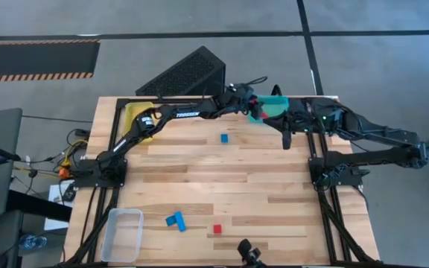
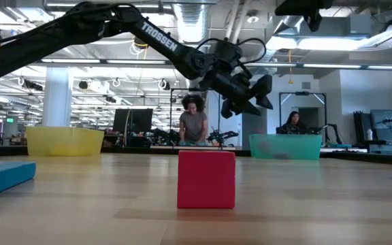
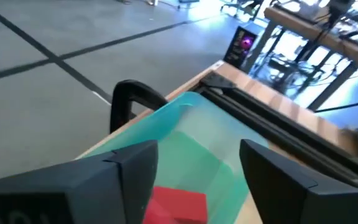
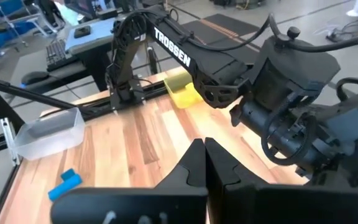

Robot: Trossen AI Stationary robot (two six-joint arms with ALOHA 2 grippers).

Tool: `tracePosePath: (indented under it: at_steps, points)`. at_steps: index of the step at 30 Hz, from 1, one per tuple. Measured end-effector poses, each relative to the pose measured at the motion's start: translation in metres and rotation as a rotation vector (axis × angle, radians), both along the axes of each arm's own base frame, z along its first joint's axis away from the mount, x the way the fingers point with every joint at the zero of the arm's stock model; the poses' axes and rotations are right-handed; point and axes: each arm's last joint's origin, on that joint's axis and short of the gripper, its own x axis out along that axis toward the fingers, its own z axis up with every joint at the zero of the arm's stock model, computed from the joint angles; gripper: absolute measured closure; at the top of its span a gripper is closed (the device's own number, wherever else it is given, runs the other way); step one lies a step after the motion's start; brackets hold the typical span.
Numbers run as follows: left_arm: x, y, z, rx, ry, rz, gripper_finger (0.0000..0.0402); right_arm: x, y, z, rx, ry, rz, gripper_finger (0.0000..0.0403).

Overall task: Sort & place blocks by color
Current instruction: Put the red block into the blue bin

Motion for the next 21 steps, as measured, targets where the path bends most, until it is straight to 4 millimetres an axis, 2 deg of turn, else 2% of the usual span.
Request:
tracePosePath:
  at_steps: [6,10,14,17,21]
  points:
    - [-0.003,-0.001,0.002,-0.088,0.005,-0.088,0.0177,0.0,0.002,0.0,-0.009,0.004,-0.022,0.0398]
    - [-0.017,-0.008,0.036,-0.107,0.064,-0.112,0.019,0.004,0.0,-0.005,0.0,0.042,-0.023,0.0397]
    - [-0.04,-0.016,0.069,-0.01,0.227,-0.127,0.0214,0.007,-0.001,-0.015,0.016,0.112,-0.024,0.0396]
    - [-0.054,-0.024,0.081,0.059,0.364,-0.131,0.0235,0.01,-0.001,-0.033,0.038,0.152,-0.027,0.0395]
    - [-0.071,-0.033,0.09,0.042,0.501,-0.175,0.0259,0.014,0.0,-0.065,0.13,0.147,-0.05,0.0395]
